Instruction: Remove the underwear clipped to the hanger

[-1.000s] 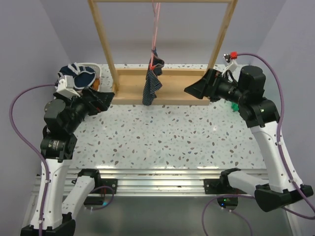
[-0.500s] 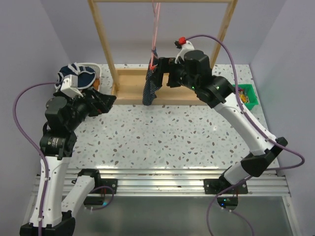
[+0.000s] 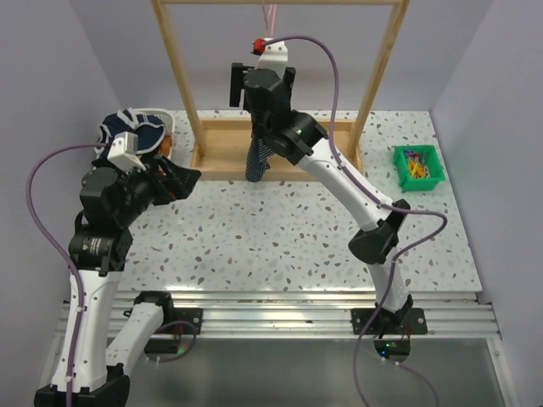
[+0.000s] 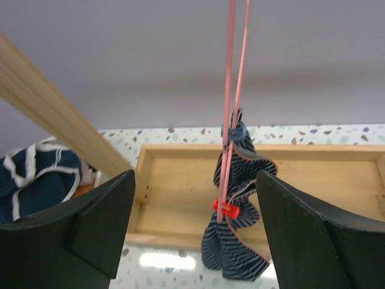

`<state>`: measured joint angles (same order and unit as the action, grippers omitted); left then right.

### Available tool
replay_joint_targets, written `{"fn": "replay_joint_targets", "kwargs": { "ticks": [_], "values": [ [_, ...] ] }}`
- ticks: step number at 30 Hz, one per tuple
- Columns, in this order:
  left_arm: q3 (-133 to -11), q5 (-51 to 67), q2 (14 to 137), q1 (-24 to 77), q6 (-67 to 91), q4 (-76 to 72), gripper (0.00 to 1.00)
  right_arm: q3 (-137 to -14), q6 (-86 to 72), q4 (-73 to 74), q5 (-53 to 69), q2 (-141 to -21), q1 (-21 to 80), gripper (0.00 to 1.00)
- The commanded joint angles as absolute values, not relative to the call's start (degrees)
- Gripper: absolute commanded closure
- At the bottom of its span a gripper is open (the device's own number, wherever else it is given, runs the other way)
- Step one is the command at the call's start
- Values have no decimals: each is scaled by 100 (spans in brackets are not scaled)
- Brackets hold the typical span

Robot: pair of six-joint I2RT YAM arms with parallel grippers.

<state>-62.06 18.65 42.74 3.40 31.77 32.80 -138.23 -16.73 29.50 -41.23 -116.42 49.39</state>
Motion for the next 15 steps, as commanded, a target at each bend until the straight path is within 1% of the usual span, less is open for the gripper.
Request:
{"fn": "replay_joint_targets", "kwargs": {
  "ticks": [1, 5, 7, 9, 10, 12, 13, 14, 15],
  "values": [
    [-6214, 1907, 4228, 316, 2997, 3384, 0, -14650, -1108, 2400, -5176, -12146, 4913, 17],
    [-6275, 1811, 4236, 316, 2857, 3498, 0, -14871, -607, 1978, -5247, -12524, 4834, 19],
    [-6275, 1775, 4245, 316, 2804, 3507, 0, -14897, -501, 1785, -5098, -12656, 4764, 26],
    [-6240, 1758, 4271, 316, 2795, 3516, 0, -15002, -466, 1688, -5054, -12744, 4667, 42],
    [-6232, 1758, 4298, 316, 2804, 3516, 0, -15055, -492, 1679, -4941, -12796, 4623, 64],
    [-6214, 1810, 4324, 316, 2812, 3533, 0, -15073, -527, 1626, -4843, -12779, 4483, 81],
    [-6196, 1828, 4333, 308, 2821, 3559, 0, -15065, -545, 1617, -4721, -12710, 4413, 92],
    [-6188, 1828, 4324, 316, 2830, 3568, 0, -15012, -554, 1608, -4659, -12665, 4377, 98],
    [-6153, 1837, 4298, 316, 2839, 3560, 0, -14968, -554, 1565, -4562, -12613, 4333, 100]
  ]
}}
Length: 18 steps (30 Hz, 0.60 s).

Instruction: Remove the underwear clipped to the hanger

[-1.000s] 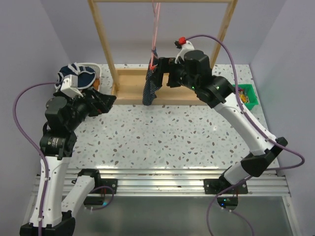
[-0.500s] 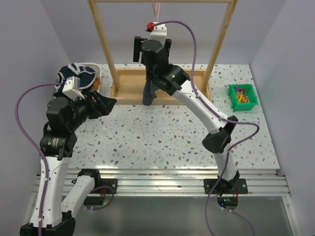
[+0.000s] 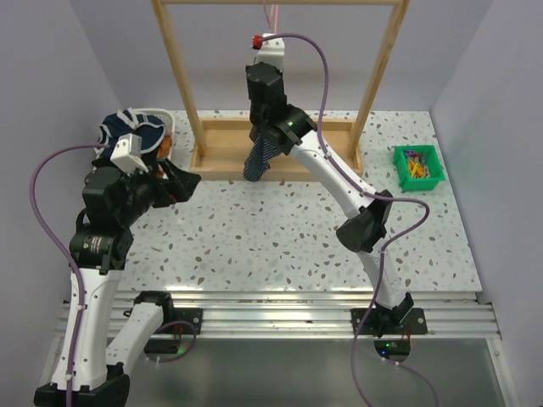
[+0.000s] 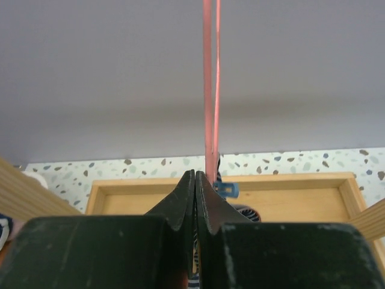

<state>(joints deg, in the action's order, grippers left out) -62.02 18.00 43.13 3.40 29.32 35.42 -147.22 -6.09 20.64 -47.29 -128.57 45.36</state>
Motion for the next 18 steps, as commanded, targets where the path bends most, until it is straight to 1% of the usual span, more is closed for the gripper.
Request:
{"fn": "replay_joint_targets", "kwargs": {
  "ticks": [1, 5, 9, 12, 14, 16, 17, 18],
  "values": [
    [-6144, 1837, 4289, 316, 2848, 3560, 0, -14907, -536, 1556, -4431, -12525, 4324, 100],
    [-6082, 1846, 4228, 316, 2900, 3498, 0, -14232, -501, 1407, -3912, -11807, 4324, 100],
    [-6047, 1820, 4201, 316, 2935, 3472, 0, -13449, -624, 1143, -3086, -11137, 4315, 100],
    [-5994, 1802, 4175, 316, 2988, 3445, 0, -13307, -694, 1151, -2692, -10864, 4289, 100],
    [-5933, 1819, 4122, 316, 3058, 3393, 0, -13438, -782, 1308, -2576, -10820, 4254, 100],
    [-5889, 1819, 4070, 316, 3120, 3358, 0, -13535, -756, 1423, -2715, -10767, 4236, 100],
    [-5845, 1819, 4061, 316, 3138, 3349, 0, -13735, -773, 1737, -2803, -10819, 4236, 99],
    [-5827, 1819, 4017, 316, 3146, 3340, 0, -13850, -756, 1906, -2856, -10845, 4219, 80]
  ]
}}
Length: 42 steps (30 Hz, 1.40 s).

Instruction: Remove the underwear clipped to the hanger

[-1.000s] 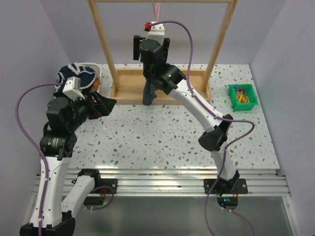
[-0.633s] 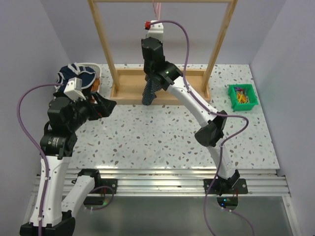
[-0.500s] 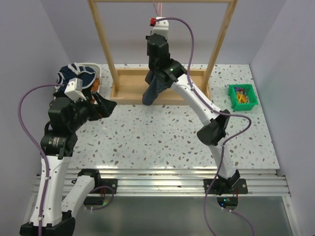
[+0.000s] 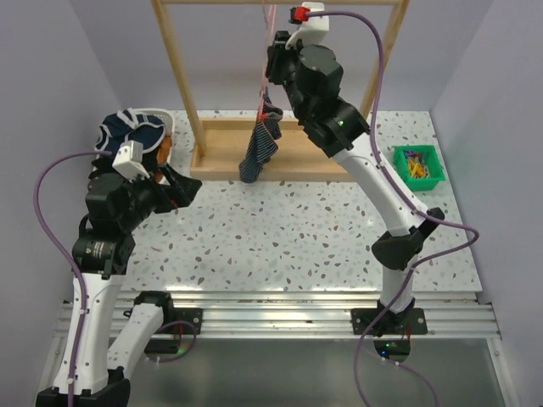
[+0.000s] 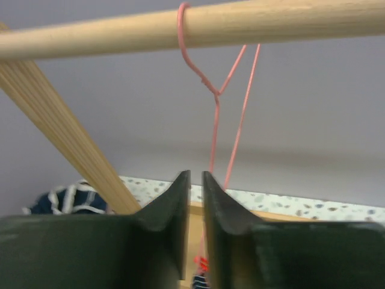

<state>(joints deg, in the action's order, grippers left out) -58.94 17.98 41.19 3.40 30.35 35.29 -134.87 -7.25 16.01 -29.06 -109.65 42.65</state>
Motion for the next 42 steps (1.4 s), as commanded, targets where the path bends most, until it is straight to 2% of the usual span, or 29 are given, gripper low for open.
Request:
{"fn": "replay_joint_targets", "kwargs": {
  "ticks": [1, 5, 8, 12, 18, 24, 25, 27, 28, 29, 30, 34, 42],
  "values": [
    [-5818, 1828, 3999, 316, 3173, 3340, 0, -13973, -747, 2046, -2943, -10915, 4219, 51],
    [-5748, 1793, 3964, 316, 3190, 3349, 0, -13747, -808, 2452, -2989, -10951, 4193, 35],
    [-5722, 1784, 3955, 316, 3234, 3340, 0, -13290, -853, 2190, -2918, -10960, 4166, 34],
    [-5713, 1854, 3990, 316, 3278, 3331, 0, -13376, -817, 1952, -3024, -11381, 4131, 33],
    [-5766, 1855, 3955, 316, 3270, 3480, 0, -14141, -721, 1574, -3067, -12163, 4105, 28],
    [-5739, 1802, 3920, 316, 3156, 3621, 0, -14782, -537, 1372, -3867, -12796, 4096, 26],
    [-5739, 1793, 3929, 316, 3129, 3638, 0, -14905, -501, 1345, -3798, -12980, 4070, 32],
    [-5748, 1793, 3964, 316, 3077, 3656, 0, -14994, -518, 1345, -3552, -13095, 4034, 51],
    [-5774, 1793, 3981, 316, 3059, 3674, 0, -14968, -527, 1353, -3481, -13070, 4017, 65],
    [-5792, 1793, 4008, 316, 3032, 3683, 0, -14907, -580, 1336, -3385, -13000, 4008, 92],
    [-5818, 1776, 4043, 316, 2997, 3709, 0, -14776, -632, 1266, -3340, -12895, 4017, 100],
    [-5827, 1810, 4096, 308, 2962, 3665, 0, -14011, -808, 932, -3033, -12288, 4025, 100],
    [-5634, 1977, 4271, 316, 2997, 3305, 0, -14467, -721, 853, -2506, -11901, 4034, 100]
  ]
}}
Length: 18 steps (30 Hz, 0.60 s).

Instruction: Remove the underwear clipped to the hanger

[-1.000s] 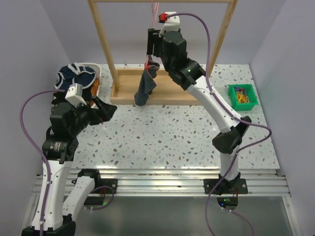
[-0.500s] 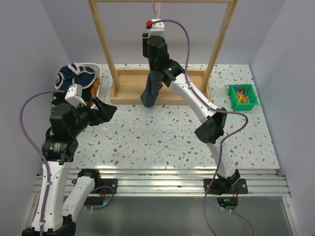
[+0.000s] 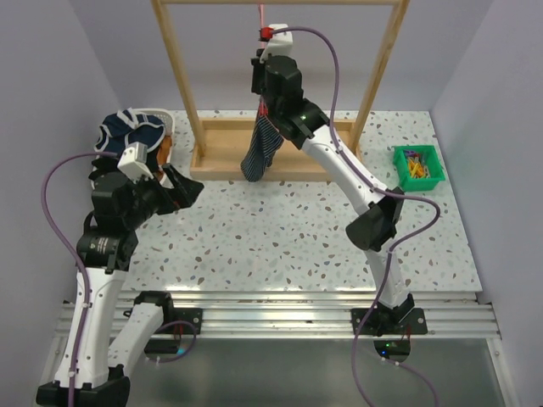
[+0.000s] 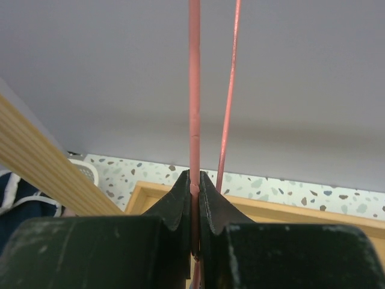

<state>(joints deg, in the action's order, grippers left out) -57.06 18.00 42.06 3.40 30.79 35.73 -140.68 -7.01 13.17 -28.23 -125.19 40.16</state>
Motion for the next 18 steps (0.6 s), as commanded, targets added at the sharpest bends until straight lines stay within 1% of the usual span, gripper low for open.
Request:
{"fn": "replay_joint_targets", "kwargs": {
  "ticks": [1, 4, 9, 14, 16, 18],
  "values": [
    [-5616, 1986, 4289, 316, 2997, 3252, 0, -14510, -729, 826, -2461, -11874, 4025, 100],
    [-5634, 2013, 4333, 316, 2988, 3182, 0, -14712, -791, 975, -2461, -11857, 4025, 100],
    [-5660, 1978, 4377, 316, 2944, 3182, 0, -14696, -1002, 1783, -2601, -11620, 4025, 100],
    [-5669, 1951, 4438, 316, 2900, 3138, 0, -14187, -1484, 2950, -2453, -11085, 3999, 100],
    [-5704, 1960, 4509, 316, 2883, 3094, 0, -13880, -1529, 3111, -2207, -10917, 3982, 100],
    [-5774, 1951, 4605, 316, 2822, 3059, 0, -13921, -1555, 3514, -1935, -10881, 3929, 100]
  ]
}}
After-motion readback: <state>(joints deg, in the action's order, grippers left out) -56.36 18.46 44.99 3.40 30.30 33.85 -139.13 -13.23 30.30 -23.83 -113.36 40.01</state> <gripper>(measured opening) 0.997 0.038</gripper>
